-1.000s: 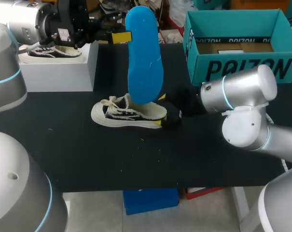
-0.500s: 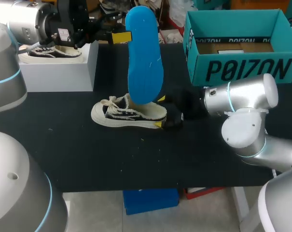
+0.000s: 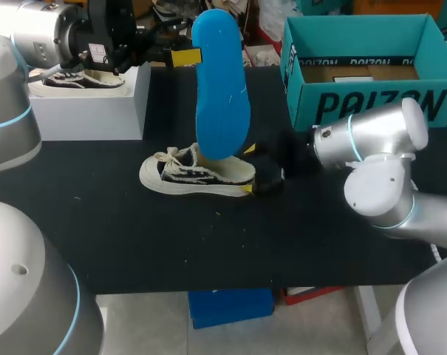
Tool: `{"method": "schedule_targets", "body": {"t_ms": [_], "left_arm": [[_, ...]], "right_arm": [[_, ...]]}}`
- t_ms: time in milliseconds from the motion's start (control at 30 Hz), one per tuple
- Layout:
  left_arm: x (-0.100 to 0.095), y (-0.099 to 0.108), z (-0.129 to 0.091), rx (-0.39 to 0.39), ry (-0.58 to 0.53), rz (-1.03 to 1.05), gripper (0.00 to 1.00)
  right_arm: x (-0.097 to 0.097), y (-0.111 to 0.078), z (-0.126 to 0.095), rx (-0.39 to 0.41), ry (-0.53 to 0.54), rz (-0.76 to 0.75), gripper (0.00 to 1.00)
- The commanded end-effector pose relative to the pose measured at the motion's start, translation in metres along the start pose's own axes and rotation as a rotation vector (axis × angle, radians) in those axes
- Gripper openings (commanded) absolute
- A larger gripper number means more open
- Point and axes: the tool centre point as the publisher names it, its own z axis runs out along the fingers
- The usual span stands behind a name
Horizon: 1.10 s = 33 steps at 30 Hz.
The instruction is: Take the shoe out of the shoebox, open the shoe tongue, remove and reinsert the insole, then place the shoe into the shoebox
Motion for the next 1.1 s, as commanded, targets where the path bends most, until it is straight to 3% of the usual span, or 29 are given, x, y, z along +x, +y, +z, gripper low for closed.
{"method": "schedule_targets", "body": {"t_ms": [33,200,367,667,933,1100], "left_arm": [[0.000,0.001,0.001,0.000,-0.002,0.001,0.00],[0.000,0.001,0.001,0.000,-0.002,0.001,0.00],[0.000,0.001,0.001,0.000,-0.002,0.001,0.00],[0.000,0.001,0.001,0.000,-0.002,0.001,0.00],[0.000,0.001,0.001,0.000,-0.002,0.001,0.00],[0.000,0.001,0.001,0.000,-0.002,0.001,0.00]], "right_arm": [[-0.011,0.013,-0.022,0.213,0.053,-0.010,1.00],[-0.025,0.023,-0.030,0.444,0.123,-0.048,1.00],[-0.035,0.034,-0.023,0.579,0.165,-0.084,1.00],[-0.042,0.052,-0.011,0.761,0.202,-0.118,1.00],[-0.045,0.062,-0.001,0.867,0.190,-0.119,0.87],[-0.046,0.070,0.006,0.939,0.196,-0.133,0.87]]}}
